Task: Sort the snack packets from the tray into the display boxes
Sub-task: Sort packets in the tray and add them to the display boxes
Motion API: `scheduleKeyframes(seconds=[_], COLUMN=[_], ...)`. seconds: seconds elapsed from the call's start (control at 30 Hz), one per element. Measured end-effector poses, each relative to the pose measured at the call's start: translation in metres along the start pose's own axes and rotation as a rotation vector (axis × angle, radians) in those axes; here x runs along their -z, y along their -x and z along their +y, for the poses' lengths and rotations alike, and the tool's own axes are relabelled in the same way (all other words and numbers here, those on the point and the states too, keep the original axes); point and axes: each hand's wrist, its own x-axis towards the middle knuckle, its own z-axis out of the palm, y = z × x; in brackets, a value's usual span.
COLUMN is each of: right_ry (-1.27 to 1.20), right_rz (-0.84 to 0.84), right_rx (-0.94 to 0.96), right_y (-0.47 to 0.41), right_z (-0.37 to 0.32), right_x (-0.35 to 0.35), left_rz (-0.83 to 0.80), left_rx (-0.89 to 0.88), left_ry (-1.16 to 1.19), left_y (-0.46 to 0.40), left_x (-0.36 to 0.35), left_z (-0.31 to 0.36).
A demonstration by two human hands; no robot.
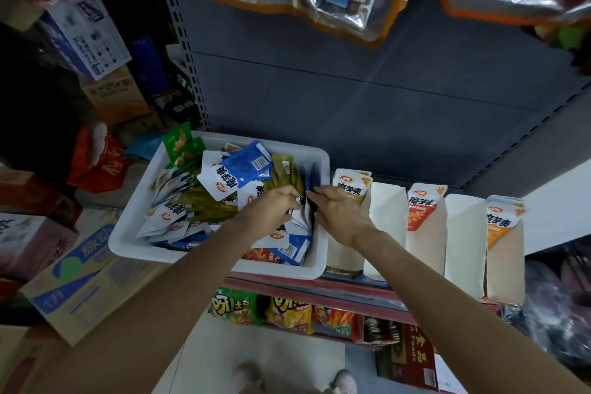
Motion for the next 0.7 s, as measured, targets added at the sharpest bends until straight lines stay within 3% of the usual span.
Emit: scheduleKeyframes(seconds=[0.4, 0.7], right_ry=[0.021, 0.043], right_rz=[-0.007, -0.002], right_rx=[0.000, -0.005], right_y=[-0.005, -0.004], right_z=[0.000, 0.001], right_x=[-0.005, -0.006], left_rz=[0.004, 0.183], left_rx=[0.163, 0.047], left_ry=[-0.016, 0.058], left_y=[-0.016, -0.002], left_x=[0.011, 0.003], left_z=[0.022, 0.017])
